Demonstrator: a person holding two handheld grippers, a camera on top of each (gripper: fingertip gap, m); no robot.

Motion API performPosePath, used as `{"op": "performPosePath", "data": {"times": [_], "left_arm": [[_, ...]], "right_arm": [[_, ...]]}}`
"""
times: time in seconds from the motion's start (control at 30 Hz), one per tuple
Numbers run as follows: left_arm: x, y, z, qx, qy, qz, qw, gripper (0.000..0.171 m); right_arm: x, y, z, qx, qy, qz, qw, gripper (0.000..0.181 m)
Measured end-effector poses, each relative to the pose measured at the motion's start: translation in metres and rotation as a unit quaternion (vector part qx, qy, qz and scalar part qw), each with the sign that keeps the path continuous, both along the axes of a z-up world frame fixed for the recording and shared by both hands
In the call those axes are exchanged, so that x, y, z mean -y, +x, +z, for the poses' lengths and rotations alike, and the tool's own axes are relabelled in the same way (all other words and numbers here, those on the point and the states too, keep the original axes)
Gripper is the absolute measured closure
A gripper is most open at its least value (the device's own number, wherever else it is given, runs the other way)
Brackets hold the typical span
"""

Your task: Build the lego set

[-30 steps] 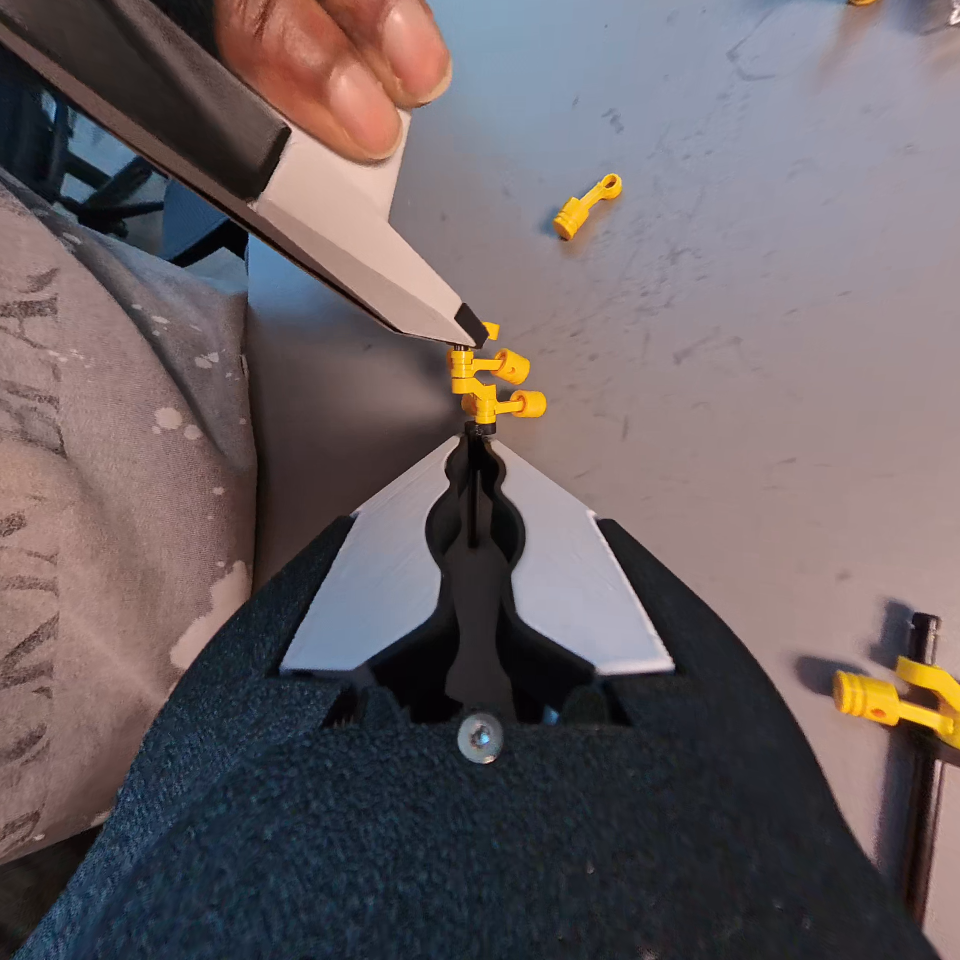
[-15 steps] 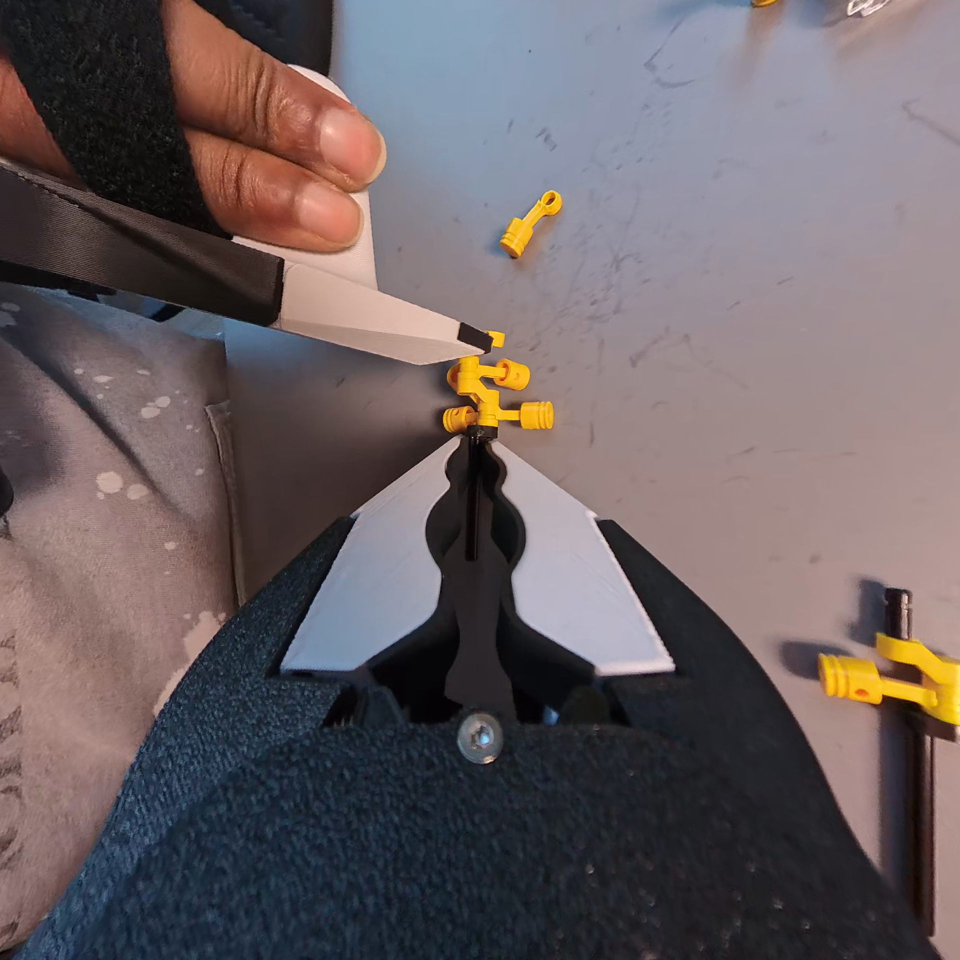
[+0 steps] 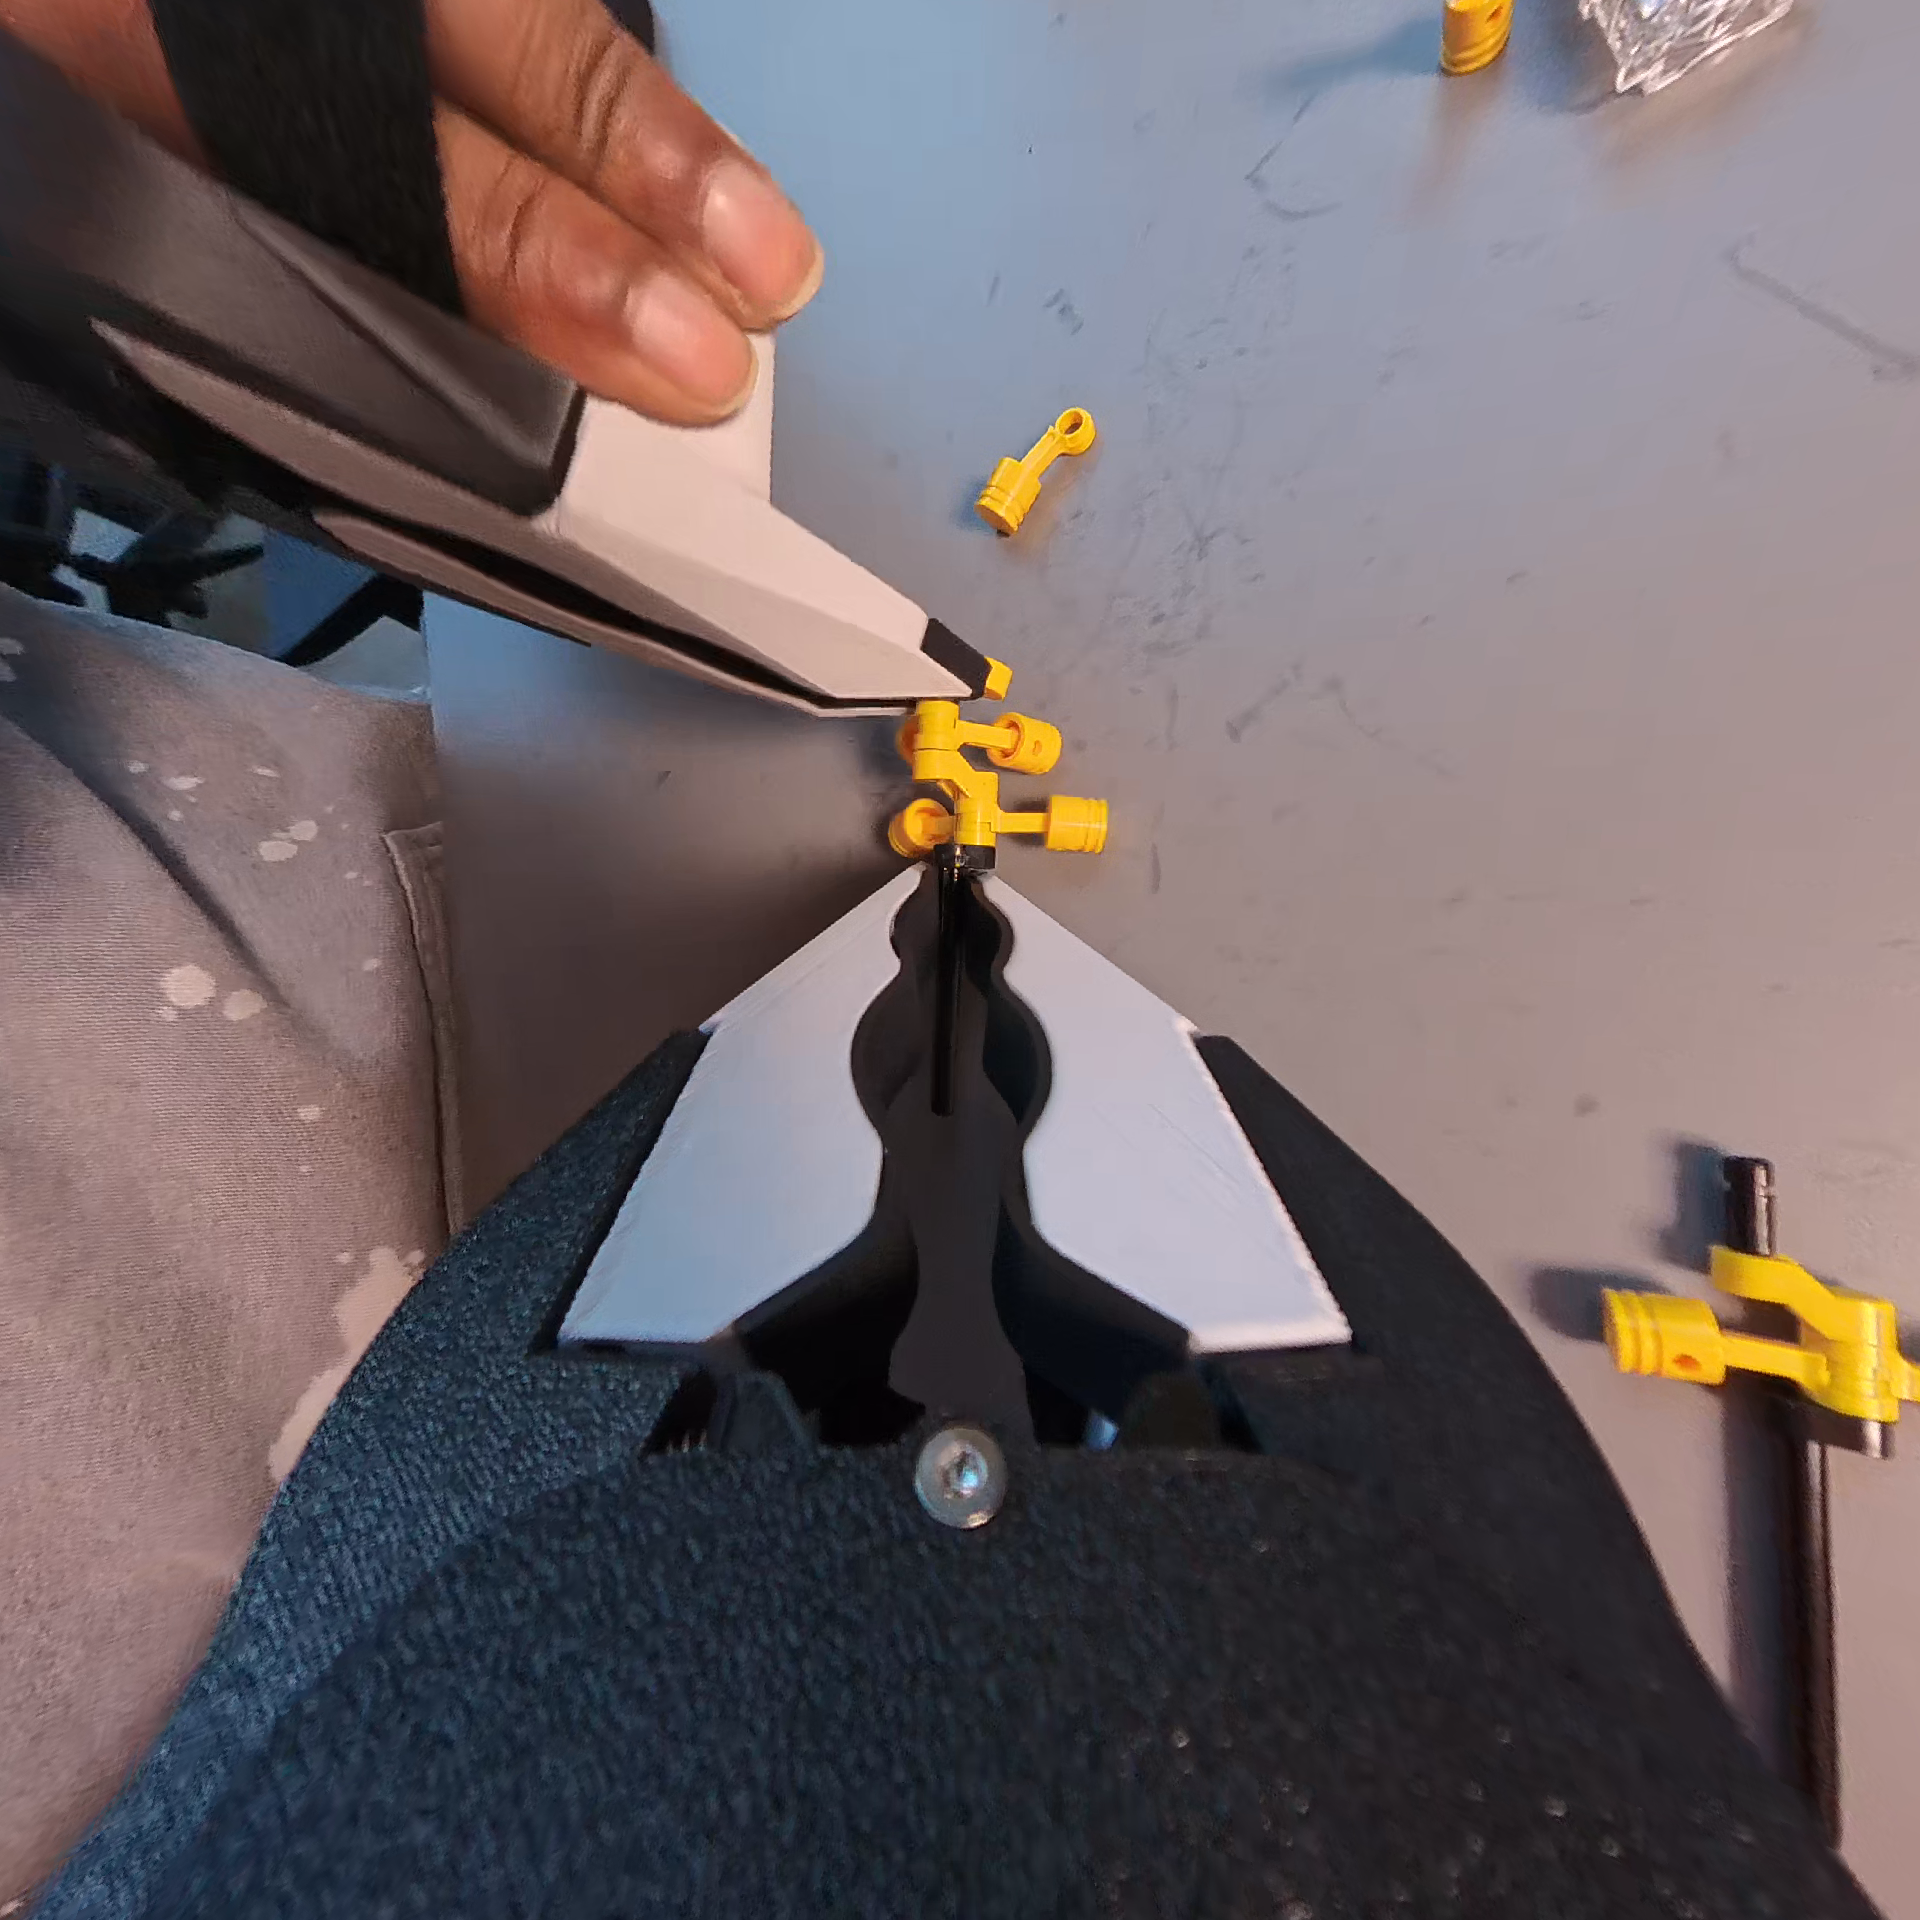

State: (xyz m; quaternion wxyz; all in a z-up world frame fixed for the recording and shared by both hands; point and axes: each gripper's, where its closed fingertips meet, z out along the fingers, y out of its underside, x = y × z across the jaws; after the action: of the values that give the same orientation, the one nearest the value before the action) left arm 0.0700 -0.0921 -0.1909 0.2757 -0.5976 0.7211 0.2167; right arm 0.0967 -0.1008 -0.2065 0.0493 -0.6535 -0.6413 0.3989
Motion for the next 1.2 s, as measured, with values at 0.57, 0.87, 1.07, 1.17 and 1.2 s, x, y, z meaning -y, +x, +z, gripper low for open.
{"op": "performPosePath", "data": {"times": [0.57,0.87,1.07,1.17,1.2], "left_arm": [[-0.002,-0.007,0.055,0.571,-0.265,0.240,0.739,0.157],[-0.020,-0.012,0.077,0.726,-0.268,0.245,0.584,0.157],[-0.033,-0.016,0.081,0.721,-0.184,0.246,0.621,0.153],[-0.046,-0.021,0.082,0.617,-0.038,0.249,0.746,0.151],[-0.050,-0.024,0.084,0.585,-0.004,0.251,0.772,0.149]], "right_arm": [[-0.027,-0.010,0.024,-0.161,0.205,0.018,0.965,0.178],[-0.045,-0.021,0.058,-0.260,0.261,-0.042,0.929,0.178],[-0.059,-0.025,0.070,-0.268,0.207,-0.120,0.933,0.178],[-0.066,-0.028,0.072,-0.257,0.129,-0.178,0.941,0.178],[-0.068,-0.030,0.070,-0.249,0.118,-0.190,0.942,0.178]]}}
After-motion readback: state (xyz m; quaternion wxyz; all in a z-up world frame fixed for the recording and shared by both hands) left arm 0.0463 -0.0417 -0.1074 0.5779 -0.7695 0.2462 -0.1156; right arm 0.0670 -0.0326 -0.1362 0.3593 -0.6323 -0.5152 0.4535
